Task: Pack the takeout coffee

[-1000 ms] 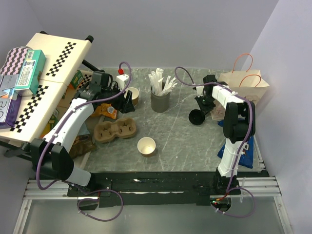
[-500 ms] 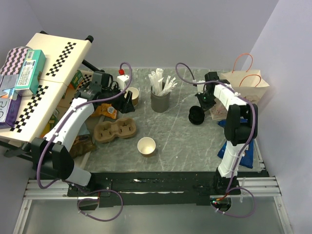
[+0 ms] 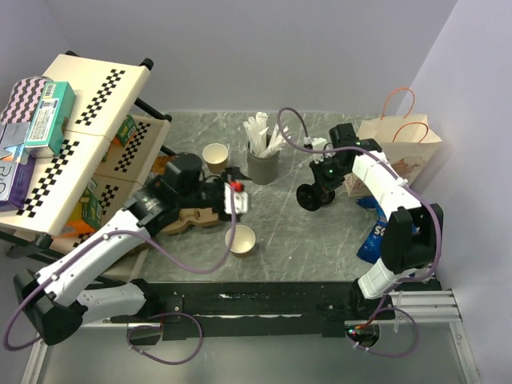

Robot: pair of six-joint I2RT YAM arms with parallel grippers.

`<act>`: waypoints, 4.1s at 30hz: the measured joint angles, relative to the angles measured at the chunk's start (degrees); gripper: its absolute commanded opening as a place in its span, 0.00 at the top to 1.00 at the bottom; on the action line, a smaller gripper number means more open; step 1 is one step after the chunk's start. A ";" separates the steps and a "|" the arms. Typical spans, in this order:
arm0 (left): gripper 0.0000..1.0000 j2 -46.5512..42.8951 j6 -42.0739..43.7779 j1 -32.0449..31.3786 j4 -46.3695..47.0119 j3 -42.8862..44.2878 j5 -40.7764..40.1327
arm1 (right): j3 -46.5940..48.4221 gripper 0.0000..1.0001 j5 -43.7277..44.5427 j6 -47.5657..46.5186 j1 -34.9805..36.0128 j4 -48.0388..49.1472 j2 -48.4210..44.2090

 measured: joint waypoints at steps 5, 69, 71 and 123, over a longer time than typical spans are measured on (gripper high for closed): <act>0.24 5.97 13.92 -7.06 7.32 -0.66 -1.40 | -0.81 1.00 -3.61 1.05 3.15 -1.64 -2.71; 0.70 22.56 5.86 -3.87 14.84 4.68 -2.47 | 5.92 0.00 -21.18 3.02 -0.39 0.87 -6.99; 0.69 20.46 -3.72 0.87 13.25 5.90 -0.09 | 4.90 0.00 -22.38 3.50 -0.31 3.48 -9.51; 0.43 -1.95 -31.93 18.25 -3.08 -16.68 6.71 | -10.93 0.27 -16.61 -0.94 26.12 21.97 -7.04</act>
